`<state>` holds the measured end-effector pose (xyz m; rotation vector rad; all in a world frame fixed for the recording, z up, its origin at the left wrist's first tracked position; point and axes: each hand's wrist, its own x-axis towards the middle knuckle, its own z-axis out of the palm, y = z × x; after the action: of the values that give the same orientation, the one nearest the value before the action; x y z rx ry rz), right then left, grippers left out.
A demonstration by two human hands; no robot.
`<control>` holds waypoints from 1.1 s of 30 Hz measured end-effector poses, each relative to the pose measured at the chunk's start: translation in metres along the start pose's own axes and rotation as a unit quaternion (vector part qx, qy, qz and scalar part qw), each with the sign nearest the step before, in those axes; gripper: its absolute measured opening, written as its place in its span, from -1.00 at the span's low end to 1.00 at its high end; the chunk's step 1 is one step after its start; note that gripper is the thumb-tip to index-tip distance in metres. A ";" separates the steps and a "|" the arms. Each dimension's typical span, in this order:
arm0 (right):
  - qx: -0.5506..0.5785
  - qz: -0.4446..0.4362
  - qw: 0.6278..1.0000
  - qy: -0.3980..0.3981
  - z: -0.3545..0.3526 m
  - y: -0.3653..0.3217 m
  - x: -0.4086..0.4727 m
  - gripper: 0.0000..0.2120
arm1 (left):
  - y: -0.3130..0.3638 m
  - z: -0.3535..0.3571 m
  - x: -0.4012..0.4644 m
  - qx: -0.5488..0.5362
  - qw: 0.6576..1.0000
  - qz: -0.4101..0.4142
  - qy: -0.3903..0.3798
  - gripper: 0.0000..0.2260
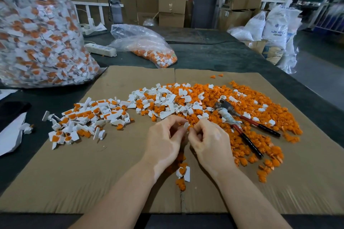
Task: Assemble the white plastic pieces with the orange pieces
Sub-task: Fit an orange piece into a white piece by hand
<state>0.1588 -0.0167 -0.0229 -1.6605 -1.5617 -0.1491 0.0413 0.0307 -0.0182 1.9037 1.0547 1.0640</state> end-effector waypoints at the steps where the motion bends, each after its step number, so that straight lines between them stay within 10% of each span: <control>1: 0.021 0.011 1.000 -0.010 0.000 0.000 0.000 -0.82 | 0.000 0.000 0.001 -0.036 0.999 -0.022 0.003 -0.85; 8: 0.095 0.034 0.995 -0.012 -0.004 -0.001 0.002 -0.93 | -0.002 -0.005 0.004 -0.238 0.963 -0.129 -0.007 -0.83; 33: 0.054 -0.046 0.997 -0.027 -0.006 -0.001 0.003 -0.81 | -0.008 -0.002 0.005 -0.201 0.975 -0.088 -0.026 -0.87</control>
<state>0.1611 -0.0179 -0.0169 -1.5217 -1.6575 -0.0673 0.0385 0.0387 -0.0222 1.4791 0.8815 1.0299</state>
